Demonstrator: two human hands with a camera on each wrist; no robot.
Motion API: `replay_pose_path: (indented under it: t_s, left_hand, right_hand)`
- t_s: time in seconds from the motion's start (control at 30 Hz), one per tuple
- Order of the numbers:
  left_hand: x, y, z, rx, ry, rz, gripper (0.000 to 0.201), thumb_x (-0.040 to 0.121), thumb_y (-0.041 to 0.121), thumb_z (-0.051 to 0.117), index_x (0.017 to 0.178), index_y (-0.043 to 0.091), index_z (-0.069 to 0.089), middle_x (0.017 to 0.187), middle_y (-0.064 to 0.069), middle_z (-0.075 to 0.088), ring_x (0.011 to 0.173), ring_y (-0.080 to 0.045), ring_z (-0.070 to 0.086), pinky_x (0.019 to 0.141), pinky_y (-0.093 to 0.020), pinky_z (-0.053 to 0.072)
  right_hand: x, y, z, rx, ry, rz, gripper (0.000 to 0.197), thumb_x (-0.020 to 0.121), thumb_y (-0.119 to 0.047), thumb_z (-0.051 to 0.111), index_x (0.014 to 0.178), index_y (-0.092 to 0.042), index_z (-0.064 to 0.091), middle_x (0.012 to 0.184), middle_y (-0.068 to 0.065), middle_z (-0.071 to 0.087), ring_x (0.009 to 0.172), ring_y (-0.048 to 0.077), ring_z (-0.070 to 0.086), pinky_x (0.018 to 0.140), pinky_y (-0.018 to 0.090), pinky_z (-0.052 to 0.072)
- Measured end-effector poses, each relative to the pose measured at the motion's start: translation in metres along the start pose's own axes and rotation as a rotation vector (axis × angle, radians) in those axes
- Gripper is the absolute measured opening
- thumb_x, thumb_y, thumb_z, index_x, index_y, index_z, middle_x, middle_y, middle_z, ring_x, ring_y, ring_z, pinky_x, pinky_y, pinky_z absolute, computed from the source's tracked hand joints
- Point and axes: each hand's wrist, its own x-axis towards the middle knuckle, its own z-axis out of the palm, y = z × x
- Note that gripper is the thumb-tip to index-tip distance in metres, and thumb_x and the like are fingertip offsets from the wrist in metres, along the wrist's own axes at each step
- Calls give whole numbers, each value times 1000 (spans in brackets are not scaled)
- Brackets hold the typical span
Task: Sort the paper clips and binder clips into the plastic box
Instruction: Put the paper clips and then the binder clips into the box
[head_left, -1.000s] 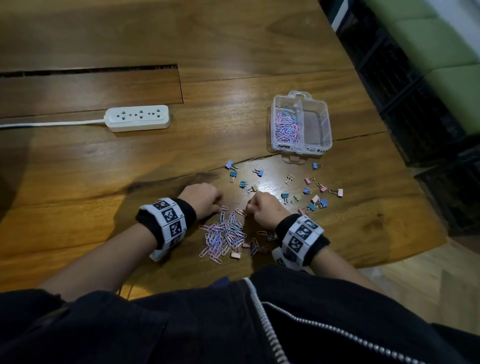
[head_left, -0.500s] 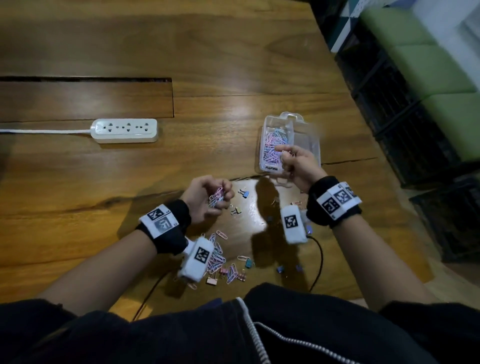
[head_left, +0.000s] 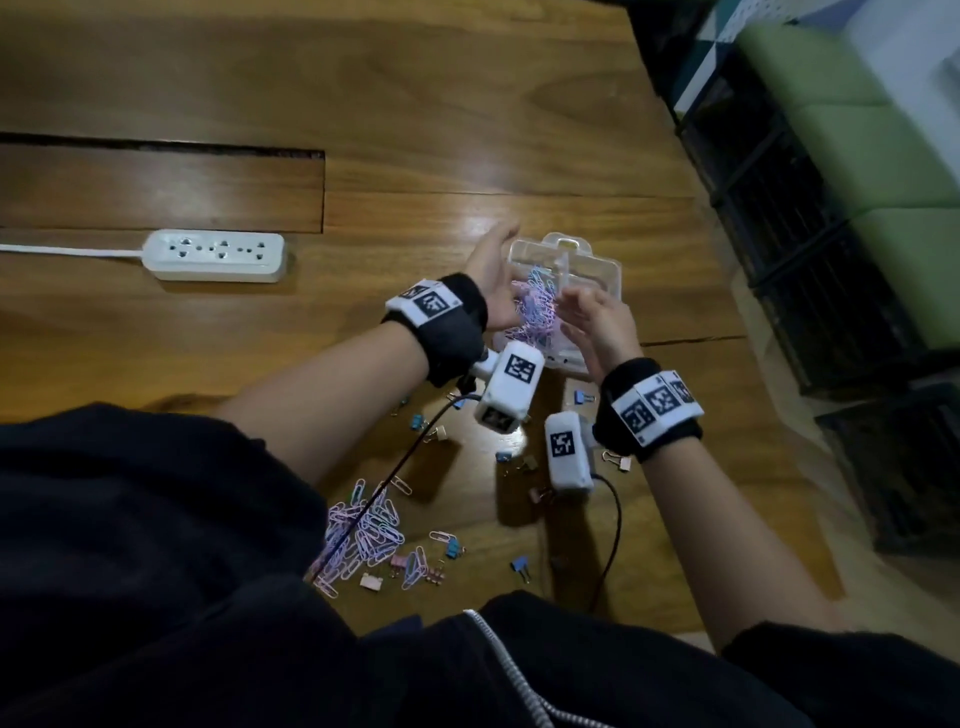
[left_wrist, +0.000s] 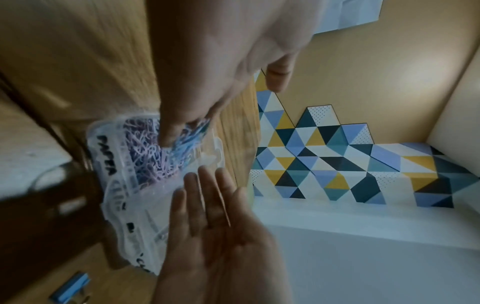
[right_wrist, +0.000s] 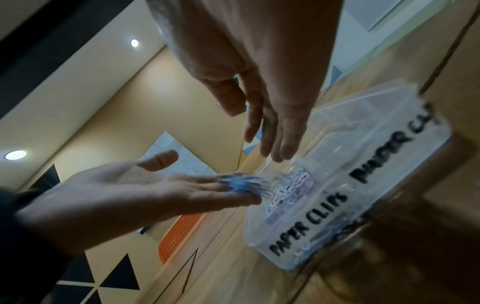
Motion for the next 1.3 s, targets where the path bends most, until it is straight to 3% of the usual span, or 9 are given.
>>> replay_pose_path:
  t_s: [0.07, 0.13, 0.23, 0.33, 0.5, 0.67, 0.9, 1.07, 1.3]
  left_hand:
    - [4, -1, 4, 96, 5, 8, 76, 90, 55, 32, 144, 5, 18, 149, -23, 16, 138, -33, 22, 112, -47, 22]
    - [4, -5, 4, 211, 17, 56, 71, 91, 50, 36, 147, 10, 17, 152, -17, 15, 142, -30, 14, 117, -48, 12]
    - [-10, -11, -7, 394, 51, 123, 36, 93, 36, 43, 120, 14, 48, 109, -5, 45, 96, -16, 49, 94, -33, 40]
    - [-35, -24, -35, 742, 76, 145, 13, 94, 21, 48, 104, 14, 51, 95, -1, 51, 73, -10, 48, 67, -24, 45]
    - [-81, -69, -96, 1519, -64, 112, 24, 87, 9, 57, 111, 9, 57, 104, -3, 57, 90, -13, 55, 68, -13, 43]
    - [-115, -114, -122, 1970, -217, 99, 54, 83, 39, 61, 132, 24, 43, 133, 0, 40, 121, -18, 36, 97, -28, 34]
    - [-120, -155, -116, 2308, -243, 337, 57, 82, 56, 52, 131, 28, 43, 132, -2, 41, 121, -22, 34, 101, -40, 26]
    - [-111, -164, -109, 2395, -196, 421, 38, 92, 41, 45, 122, 19, 49, 128, -3, 50, 121, -22, 43, 97, -38, 29]
    - [-101, -168, -108, 2249, -173, 333, 18, 91, 22, 45, 108, 19, 51, 112, -2, 61, 107, -22, 53, 95, -36, 34]
  right_hand:
    - [-17, 4, -8, 1, 17, -3, 21, 95, -8, 37, 82, -13, 53, 88, 1, 55, 81, 12, 53, 79, 24, 46]
    - [-35, 11, -14, -54, 24, -5, 21, 94, -4, 39, 81, -14, 53, 86, 1, 55, 77, 12, 53, 76, 25, 48]
    - [-64, 28, -18, -194, -26, 3, 17, 91, -5, 44, 83, -16, 55, 88, 1, 58, 77, 13, 54, 70, 25, 47]
    - [-92, 51, -16, -421, -153, 14, 17, 86, -6, 54, 77, -20, 54, 81, 0, 57, 72, 11, 52, 64, 21, 42]
    - [-134, 89, 19, -884, -401, 16, 21, 76, -16, 69, 83, -21, 51, 88, -9, 48, 91, 13, 48, 81, 26, 40]
    - [-149, 103, 41, -1141, -399, -11, 37, 74, -27, 71, 103, -15, 53, 107, 1, 47, 96, 15, 44, 82, 27, 37]
    - [-145, 103, 23, -1096, -158, -131, 16, 83, -24, 61, 91, -12, 54, 101, 4, 54, 92, 18, 52, 87, 34, 48]
    - [-171, 120, 35, -1159, -358, -115, 32, 72, -40, 70, 72, -26, 41, 86, -6, 46, 79, 13, 46, 68, 25, 39]
    - [-170, 122, 23, -1196, -226, -58, 26, 74, -27, 71, 78, -21, 46, 91, -4, 49, 83, 14, 47, 70, 26, 37]
